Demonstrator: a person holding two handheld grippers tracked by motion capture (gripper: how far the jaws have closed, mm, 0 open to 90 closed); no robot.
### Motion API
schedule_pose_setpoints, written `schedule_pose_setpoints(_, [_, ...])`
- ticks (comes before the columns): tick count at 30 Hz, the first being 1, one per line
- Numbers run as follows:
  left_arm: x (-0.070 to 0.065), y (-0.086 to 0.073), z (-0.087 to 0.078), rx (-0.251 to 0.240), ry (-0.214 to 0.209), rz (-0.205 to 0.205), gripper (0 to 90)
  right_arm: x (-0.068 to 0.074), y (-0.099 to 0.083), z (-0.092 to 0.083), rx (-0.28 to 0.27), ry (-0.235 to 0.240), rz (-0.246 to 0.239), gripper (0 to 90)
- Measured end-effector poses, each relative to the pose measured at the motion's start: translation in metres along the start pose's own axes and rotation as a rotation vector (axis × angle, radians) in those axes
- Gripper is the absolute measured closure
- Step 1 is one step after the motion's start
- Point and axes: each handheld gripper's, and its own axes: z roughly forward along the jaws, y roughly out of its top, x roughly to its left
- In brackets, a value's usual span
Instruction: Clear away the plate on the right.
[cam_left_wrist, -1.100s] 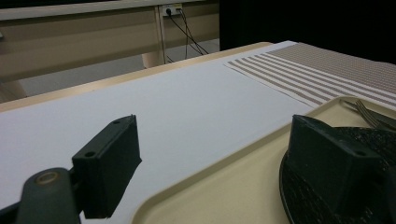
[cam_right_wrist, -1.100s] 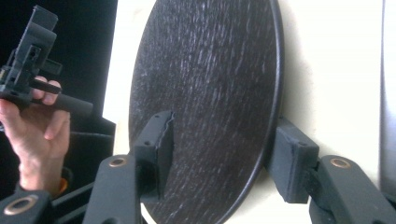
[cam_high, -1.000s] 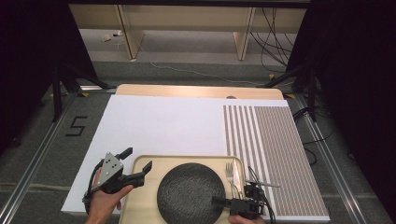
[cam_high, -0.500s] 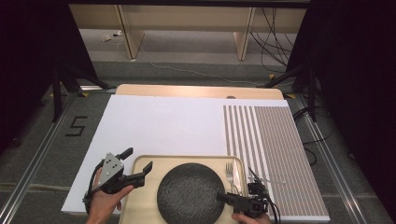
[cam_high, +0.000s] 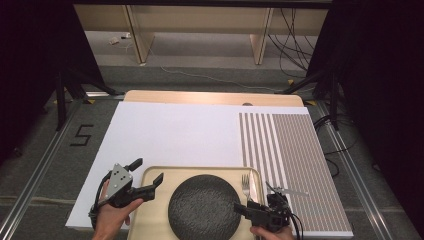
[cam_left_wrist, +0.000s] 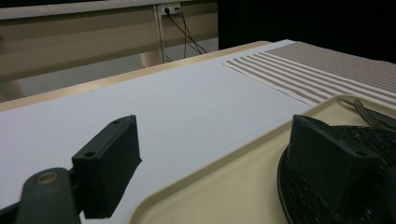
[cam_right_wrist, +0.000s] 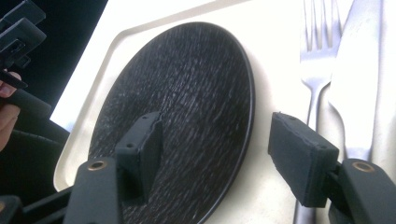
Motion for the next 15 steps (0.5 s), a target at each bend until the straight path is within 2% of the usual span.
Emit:
schedule_pose_setpoints(2, [0.0, 0.0, 0.0, 0.0, 0.0, 0.0, 16.7, 0.002, 0.001, -0.002, -0.009, -0.01, 0.007, 35.3])
schedule_pose_setpoints(5, [0.0, 0.0, -0.001, 0.004, 0.003, 0.0, 16.7, 0.0, 0.003, -0.004, -0.028, -0.016, -0.041, 34.7])
schedule_pose_setpoints(7, [0.0, 0.0, 0.0, 0.0, -0.001, -0.001, 16.7, 0.001, 0.005, -0.006, -0.037, -0.017, -0.041, 33.7])
schedule_pose_setpoints(15, [0.0, 0.0, 0.0, 0.006, 0.0, -0.002, 16.7, 0.002, 0.009, -0.012, -0.094, -0.034, -0.097, 32.8])
